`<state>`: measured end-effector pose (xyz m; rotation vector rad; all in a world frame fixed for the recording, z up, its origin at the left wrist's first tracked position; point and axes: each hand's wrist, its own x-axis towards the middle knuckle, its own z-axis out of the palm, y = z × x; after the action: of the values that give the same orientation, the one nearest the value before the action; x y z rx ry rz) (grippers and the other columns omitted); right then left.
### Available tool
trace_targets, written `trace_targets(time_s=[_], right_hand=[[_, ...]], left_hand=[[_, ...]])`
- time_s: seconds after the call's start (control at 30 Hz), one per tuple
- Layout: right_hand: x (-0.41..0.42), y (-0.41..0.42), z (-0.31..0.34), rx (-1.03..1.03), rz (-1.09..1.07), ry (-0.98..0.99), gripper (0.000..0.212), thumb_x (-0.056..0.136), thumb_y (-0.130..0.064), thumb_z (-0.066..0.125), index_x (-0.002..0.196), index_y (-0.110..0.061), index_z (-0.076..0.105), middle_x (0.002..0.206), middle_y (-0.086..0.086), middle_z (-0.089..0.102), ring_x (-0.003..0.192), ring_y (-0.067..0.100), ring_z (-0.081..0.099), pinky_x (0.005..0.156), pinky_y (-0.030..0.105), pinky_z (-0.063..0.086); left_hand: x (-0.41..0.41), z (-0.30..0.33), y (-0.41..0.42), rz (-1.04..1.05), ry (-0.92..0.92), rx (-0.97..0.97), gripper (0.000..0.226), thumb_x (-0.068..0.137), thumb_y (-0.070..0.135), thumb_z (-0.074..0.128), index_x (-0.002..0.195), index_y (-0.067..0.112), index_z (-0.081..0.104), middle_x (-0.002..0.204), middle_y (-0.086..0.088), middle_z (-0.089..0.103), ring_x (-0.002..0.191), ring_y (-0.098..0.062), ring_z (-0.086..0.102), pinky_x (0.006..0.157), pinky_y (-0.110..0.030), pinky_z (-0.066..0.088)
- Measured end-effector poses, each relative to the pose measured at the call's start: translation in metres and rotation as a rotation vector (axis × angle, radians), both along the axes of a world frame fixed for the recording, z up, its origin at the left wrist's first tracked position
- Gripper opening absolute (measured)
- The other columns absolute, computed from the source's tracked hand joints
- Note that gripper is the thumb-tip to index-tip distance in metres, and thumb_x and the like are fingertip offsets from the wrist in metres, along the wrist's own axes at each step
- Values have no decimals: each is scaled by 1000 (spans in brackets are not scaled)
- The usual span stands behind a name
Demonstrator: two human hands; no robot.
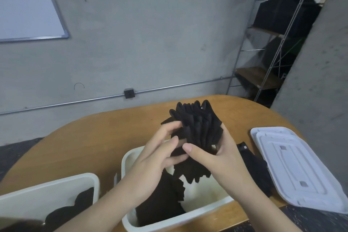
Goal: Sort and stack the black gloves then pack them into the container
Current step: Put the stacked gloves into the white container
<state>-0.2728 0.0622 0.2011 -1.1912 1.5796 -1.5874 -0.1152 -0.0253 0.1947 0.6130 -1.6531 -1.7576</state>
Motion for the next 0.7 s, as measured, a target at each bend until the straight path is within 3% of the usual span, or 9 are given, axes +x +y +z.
trace_targets(time_s=[0.13, 0.23, 0.33, 0.43, 0.5, 0.6, 0.7], right_hand=[[-6, 2, -4, -1, -43, -52, 53, 75, -11, 89, 119, -25, 63, 107, -15, 74, 103, 3, 71, 79, 19, 58], [-9, 3, -8, -24, -124, -19, 45, 77, -2, 86, 111, -22, 64, 97, -20, 73, 94, -2, 70, 74, 12, 54], [-15, 4, -9, -31, -131, 10, 35, 81, 1, 82, 104, -19, 66, 88, -19, 72, 88, -3, 69, 71, 9, 51], [-21, 5, -10, -9, -57, -24, 32, 83, 2, 79, 103, -19, 67, 86, -18, 73, 87, -2, 70, 70, 10, 52], [-24, 5, -10, 26, 12, -67, 32, 84, 2, 79, 106, -18, 67, 91, -15, 75, 89, 1, 72, 71, 13, 54], [-30, 2, -12, 117, 141, -125, 37, 85, -1, 79, 116, -17, 67, 105, -5, 77, 100, 11, 74, 80, 22, 58], [-39, -1, -17, 182, 258, -192, 43, 85, 0, 78, 123, -15, 65, 115, 3, 77, 108, 21, 73, 90, 32, 58]], left_hand=[[3, -1, 6, -68, -67, -32, 43, 98, 36, 47, 138, 39, 63, 140, 17, 61, 131, -13, 60, 103, -41, 55], [5, 3, 9, -108, -137, -120, 38, 103, 37, 48, 140, 37, 58, 138, 17, 64, 128, -7, 60, 98, -27, 55], [10, 6, 7, -114, -284, -373, 36, 106, 34, 49, 137, 51, 54, 134, 26, 61, 128, -1, 57, 101, -25, 51], [14, 5, 0, 13, -398, -661, 39, 98, 29, 65, 126, 55, 57, 123, 22, 55, 120, -9, 56, 98, -30, 51], [12, 7, -6, 115, -392, -744, 40, 87, 34, 77, 116, 50, 54, 118, 23, 49, 117, -8, 53, 95, -20, 45], [6, 18, -20, 127, -407, -754, 68, 76, 35, 88, 123, 53, 43, 126, 34, 40, 125, 10, 43, 96, 0, 30], [-4, 31, -41, -178, -523, -619, 101, 73, 32, 93, 144, 60, 27, 140, 42, 35, 134, 19, 35, 104, 0, 28]])
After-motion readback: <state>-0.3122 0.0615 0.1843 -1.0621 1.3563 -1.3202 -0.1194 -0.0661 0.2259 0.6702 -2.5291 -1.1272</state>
